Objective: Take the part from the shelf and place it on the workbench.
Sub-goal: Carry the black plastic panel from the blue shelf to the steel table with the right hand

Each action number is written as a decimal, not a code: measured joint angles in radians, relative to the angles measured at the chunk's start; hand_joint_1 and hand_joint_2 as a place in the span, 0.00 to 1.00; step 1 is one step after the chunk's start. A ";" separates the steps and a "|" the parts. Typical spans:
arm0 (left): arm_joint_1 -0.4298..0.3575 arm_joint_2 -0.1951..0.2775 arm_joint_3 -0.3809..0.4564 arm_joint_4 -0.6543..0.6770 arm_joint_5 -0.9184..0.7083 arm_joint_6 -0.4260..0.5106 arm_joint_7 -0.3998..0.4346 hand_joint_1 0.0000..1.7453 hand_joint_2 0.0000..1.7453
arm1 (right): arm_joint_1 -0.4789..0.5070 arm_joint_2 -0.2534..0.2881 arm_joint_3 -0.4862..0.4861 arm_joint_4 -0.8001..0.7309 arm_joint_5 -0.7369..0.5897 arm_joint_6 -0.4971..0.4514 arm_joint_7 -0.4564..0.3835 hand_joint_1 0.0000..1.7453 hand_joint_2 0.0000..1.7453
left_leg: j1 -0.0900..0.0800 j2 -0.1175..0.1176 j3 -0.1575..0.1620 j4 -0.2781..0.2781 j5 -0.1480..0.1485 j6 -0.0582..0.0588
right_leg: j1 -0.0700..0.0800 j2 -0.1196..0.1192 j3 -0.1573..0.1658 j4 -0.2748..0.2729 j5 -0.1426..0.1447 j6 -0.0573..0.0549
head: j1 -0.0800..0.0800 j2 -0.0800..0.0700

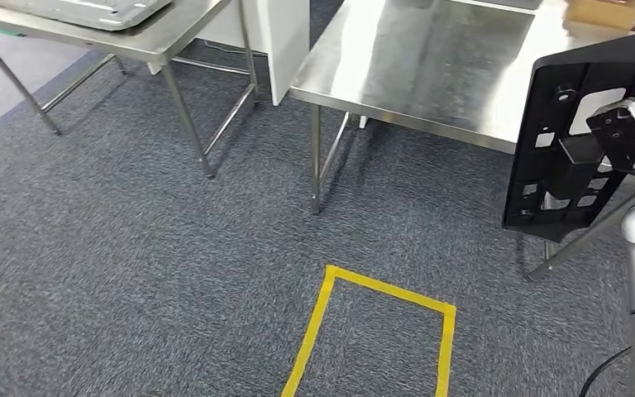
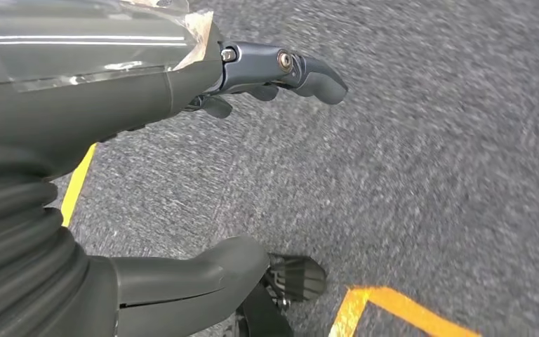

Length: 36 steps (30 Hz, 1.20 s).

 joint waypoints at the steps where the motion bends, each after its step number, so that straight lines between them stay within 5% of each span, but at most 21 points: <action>1: -0.001 0.001 0.000 0.000 0.000 -0.001 0.000 0.00 1.00 | -0.001 0.000 0.001 0.000 0.001 0.001 0.001 1.00 1.00 | -0.003 0.010 0.001 0.004 -0.005 -0.006 | 0.004 -0.003 0.006 -0.011 0.002 -0.006 | -0.002 0.000; 4: -0.006 0.001 0.000 0.000 -0.003 -0.004 0.003 0.00 1.00 | -0.005 0.001 0.005 0.001 0.004 0.012 0.008 1.00 1.00 | -0.001 0.027 0.005 0.010 -0.019 -0.020 | 0.000 0.034 -0.001 -0.006 0.004 -0.032 | -0.010 0.000; 6: -0.009 0.000 0.000 -0.001 -0.006 -0.010 0.004 0.00 1.00 | -0.019 0.007 0.013 0.003 0.013 0.022 0.012 1.00 1.00 | 0.006 -0.016 -0.016 0.066 -0.061 -0.029 | -0.006 0.056 -0.002 -0.007 0.008 -0.049 | -0.013 0.000; 8: -0.008 0.001 0.000 -0.001 -0.007 -0.018 0.002 0.00 1.00 | -0.039 0.023 0.029 0.009 0.025 0.035 0.016 1.00 1.00 | 0.009 -0.072 -0.073 0.192 -0.129 -0.033 | -0.003 0.081 -0.006 -0.007 0.012 -0.061 | -0.016 0.000; 10: -0.008 0.001 0.000 -0.001 -0.009 -0.023 0.001 0.00 1.00 | -0.059 0.040 0.052 0.020 0.036 0.049 0.019 1.00 1.00 | 0.009 -0.091 -0.127 0.291 -0.159 -0.030 | 0.004 0.110 -0.008 -0.006 0.014 -0.066 | -0.018 0.000; 12: -0.010 0.001 -0.003 -0.001 -0.021 -0.027 0.000 0.00 1.00 | -0.079 0.056 0.077 0.033 0.048 0.057 0.025 1.00 1.00 | 0.007 -0.100 -0.118 0.252 -0.114 -0.018 | 0.011 0.139 -0.008 -0.006 0.017 -0.068 | -0.018 0.000; 15: -0.016 0.004 -0.013 -0.001 -0.045 -0.031 0.004 0.00 1.00 | -0.109 0.084 0.116 0.051 0.073 0.059 0.034 1.00 1.00 | 0.002 -0.162 -0.035 0.068 -0.020 0.015 | 0.015 0.174 -0.009 -0.006 0.021 -0.068 | -0.016 0.000; 17: -0.022 0.005 -0.022 -0.001 -0.057 -0.027 0.012 0.00 1.00 | -0.126 0.108 0.145 0.066 0.093 0.064 0.043 1.00 1.00 | -0.005 -0.176 -0.014 0.025 -0.009 0.028 | 0.012 0.196 -0.013 -0.009 0.027 -0.059 | -0.015 0.000; 18: -0.026 0.004 -0.026 -0.002 -0.061 -0.025 0.015 0.00 1.00 | -0.136 0.121 0.161 0.075 0.104 0.070 0.049 1.00 1.00 | -0.007 -0.159 -0.011 0.018 -0.004 0.029 | 0.013 0.208 -0.016 -0.013 0.031 -0.051 | -0.017 0.000; 19: -0.030 0.004 -0.030 -0.002 -0.064 -0.023 0.019 0.00 1.00 | -0.148 0.134 0.177 0.085 0.114 0.074 0.055 1.00 1.00 | -0.006 -0.146 -0.007 0.007 0.003 0.030 | 0.014 0.202 -0.020 -0.013 0.034 -0.047 | -0.018 0.000; 21: -0.039 0.001 -0.035 -0.003 -0.068 -0.020 0.024 0.00 1.00 | -0.185 0.165 0.212 0.114 0.139 0.075 0.066 1.00 1.00 | -0.002 -0.123 0.002 -0.019 0.020 0.034 | 0.022 0.150 -0.046 0.025 0.013 -0.049 | -0.014 0.000; 23: -0.043 -0.002 -0.039 -0.003 -0.070 -0.018 0.029 0.00 1.00 | -0.223 0.198 0.250 0.149 0.164 0.070 0.076 1.00 1.00 | -0.001 -0.100 0.003 -0.028 0.027 0.036 | 0.020 0.091 -0.102 0.144 -0.043 -0.056 | -0.009 0.000; 25: -0.043 -0.003 -0.042 -0.003 -0.070 -0.017 0.034 0.00 1.00 | -0.239 0.228 0.286 0.180 0.181 0.067 0.082 1.00 1.00 | 0.001 -0.081 0.002 -0.027 0.027 0.035 | 0.010 0.077 -0.147 0.257 -0.081 -0.048 | -0.008 0.000; 26: -0.043 -0.004 -0.042 -0.003 -0.069 -0.016 0.036 0.00 1.00 | -0.241 0.240 0.300 0.192 0.187 0.067 0.084 1.00 1.00 | 0.002 -0.075 0.001 -0.026 0.027 0.032 | 0.005 0.074 -0.146 0.267 -0.080 -0.038 | -0.008 0.000; 29: -0.042 -0.007 -0.042 -0.003 -0.061 -0.010 0.038 0.00 1.00 | -0.252 0.268 0.327 0.216 0.198 0.063 0.089 1.00 1.00 | 0.008 -0.066 0.000 -0.014 0.019 0.014 | -0.011 0.058 -0.041 0.087 -0.022 -0.005 | -0.007 0.000; 30: -0.042 -0.006 -0.042 -0.003 -0.058 -0.008 0.038 0.00 1.00 | -0.258 0.276 0.334 0.223 0.199 0.061 0.090 1.00 1.00 | 0.007 -0.064 -0.004 -0.006 0.015 0.006 | -0.011 0.054 -0.008 0.029 -0.009 -0.003 | -0.006 0.000; 32: -0.040 -0.004 -0.042 -0.003 -0.054 -0.005 0.038 0.00 1.00 | -0.265 0.289 0.343 0.236 0.201 0.055 0.094 1.00 1.00 | 0.004 -0.064 -0.013 0.005 0.010 0.004 | -0.013 0.054 0.014 -0.011 -0.004 -0.014 | -0.008 0.000; 36: -0.029 -0.003 -0.042 -0.003 -0.051 -0.001 0.037 0.00 1.00 | -0.270 0.309 0.356 0.263 0.200 0.050 0.098 1.00 1.00 | 0.006 -0.063 -0.017 0.003 0.016 0.020 | -0.007 0.062 0.011 -0.009 0.000 -0.023 | -0.014 0.000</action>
